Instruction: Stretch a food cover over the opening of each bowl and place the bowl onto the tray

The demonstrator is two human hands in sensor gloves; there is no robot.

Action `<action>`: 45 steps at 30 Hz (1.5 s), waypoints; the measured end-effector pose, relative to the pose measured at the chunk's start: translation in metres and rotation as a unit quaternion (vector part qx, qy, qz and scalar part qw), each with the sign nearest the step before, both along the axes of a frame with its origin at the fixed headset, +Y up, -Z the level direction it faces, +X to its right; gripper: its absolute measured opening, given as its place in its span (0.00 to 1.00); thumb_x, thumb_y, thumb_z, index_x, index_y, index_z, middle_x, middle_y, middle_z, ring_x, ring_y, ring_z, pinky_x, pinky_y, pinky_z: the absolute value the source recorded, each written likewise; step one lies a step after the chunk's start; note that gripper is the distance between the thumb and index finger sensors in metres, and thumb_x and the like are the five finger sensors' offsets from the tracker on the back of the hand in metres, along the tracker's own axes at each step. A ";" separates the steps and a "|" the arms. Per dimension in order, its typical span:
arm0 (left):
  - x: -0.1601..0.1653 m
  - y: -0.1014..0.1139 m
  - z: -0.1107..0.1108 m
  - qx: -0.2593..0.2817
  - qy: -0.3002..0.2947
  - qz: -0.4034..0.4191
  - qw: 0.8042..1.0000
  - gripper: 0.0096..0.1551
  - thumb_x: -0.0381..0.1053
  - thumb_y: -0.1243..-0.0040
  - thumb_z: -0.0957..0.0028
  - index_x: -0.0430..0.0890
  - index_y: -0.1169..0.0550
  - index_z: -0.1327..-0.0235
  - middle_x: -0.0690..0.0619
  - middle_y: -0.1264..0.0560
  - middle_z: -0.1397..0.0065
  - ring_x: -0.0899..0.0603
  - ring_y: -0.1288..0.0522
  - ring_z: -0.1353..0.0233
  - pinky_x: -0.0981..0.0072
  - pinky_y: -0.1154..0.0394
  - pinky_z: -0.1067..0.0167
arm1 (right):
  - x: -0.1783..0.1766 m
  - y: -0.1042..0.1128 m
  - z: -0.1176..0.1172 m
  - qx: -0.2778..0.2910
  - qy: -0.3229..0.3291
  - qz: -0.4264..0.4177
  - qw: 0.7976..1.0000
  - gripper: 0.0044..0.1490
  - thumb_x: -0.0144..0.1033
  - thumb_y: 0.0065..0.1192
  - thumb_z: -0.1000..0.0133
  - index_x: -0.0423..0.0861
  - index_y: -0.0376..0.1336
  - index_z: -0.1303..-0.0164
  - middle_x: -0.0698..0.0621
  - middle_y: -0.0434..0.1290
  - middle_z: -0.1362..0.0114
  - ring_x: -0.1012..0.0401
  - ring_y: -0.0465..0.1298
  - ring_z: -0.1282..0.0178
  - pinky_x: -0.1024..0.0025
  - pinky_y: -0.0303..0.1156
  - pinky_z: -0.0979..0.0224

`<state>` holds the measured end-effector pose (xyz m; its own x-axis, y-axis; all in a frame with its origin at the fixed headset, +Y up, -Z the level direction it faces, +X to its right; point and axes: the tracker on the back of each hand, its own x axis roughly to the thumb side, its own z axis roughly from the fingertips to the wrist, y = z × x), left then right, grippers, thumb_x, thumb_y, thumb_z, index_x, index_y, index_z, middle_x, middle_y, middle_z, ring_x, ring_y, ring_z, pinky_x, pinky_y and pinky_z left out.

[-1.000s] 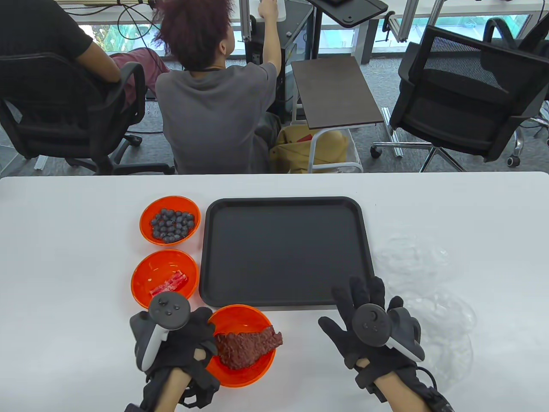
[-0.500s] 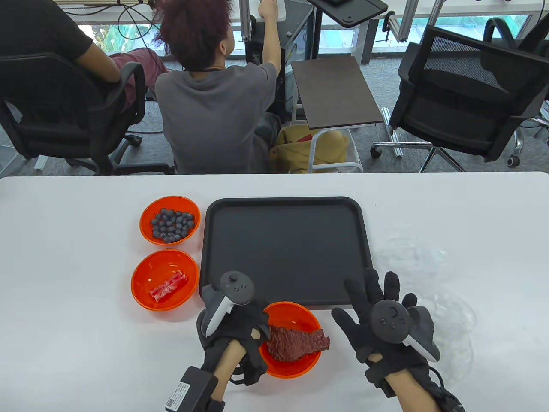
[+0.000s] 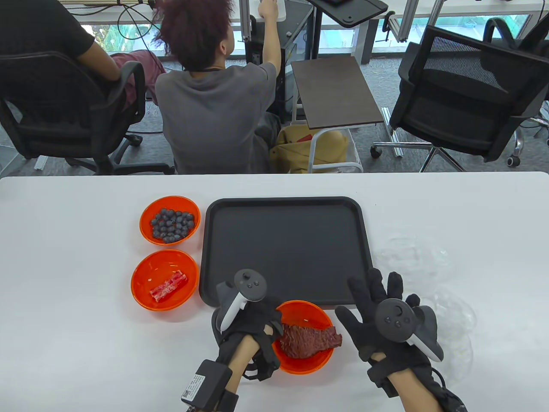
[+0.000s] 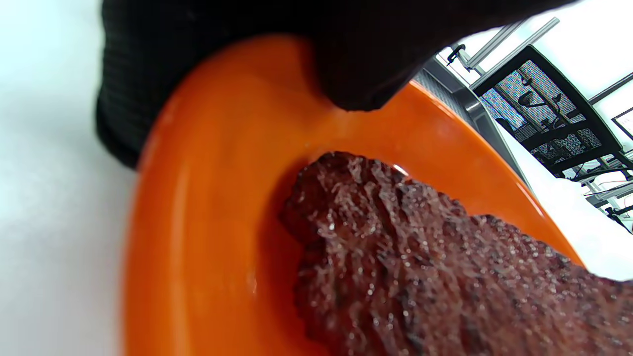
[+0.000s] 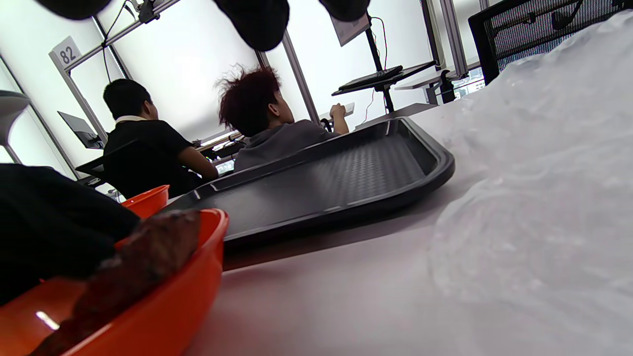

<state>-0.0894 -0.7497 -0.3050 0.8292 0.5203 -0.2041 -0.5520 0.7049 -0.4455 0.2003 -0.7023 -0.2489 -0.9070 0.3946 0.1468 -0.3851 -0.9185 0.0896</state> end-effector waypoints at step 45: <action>-0.040 0.029 0.037 0.136 -0.025 -0.197 0.971 0.57 0.90 0.63 0.58 0.72 0.65 0.21 0.62 0.79 0.15 0.45 0.84 0.17 0.35 0.81 0.30 | 0.055 -0.032 0.016 -0.040 -0.010 0.184 0.982 0.48 0.45 0.86 0.53 0.47 0.64 0.23 0.44 0.71 0.23 0.43 0.77 0.30 0.53 0.78 0.34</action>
<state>-0.1291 -0.7210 -0.2681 0.9802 0.1893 -0.0580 -0.1976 0.9522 -0.2329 0.2554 -0.7348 -0.2330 -0.9928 0.0499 0.1087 -0.0318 -0.9862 0.1624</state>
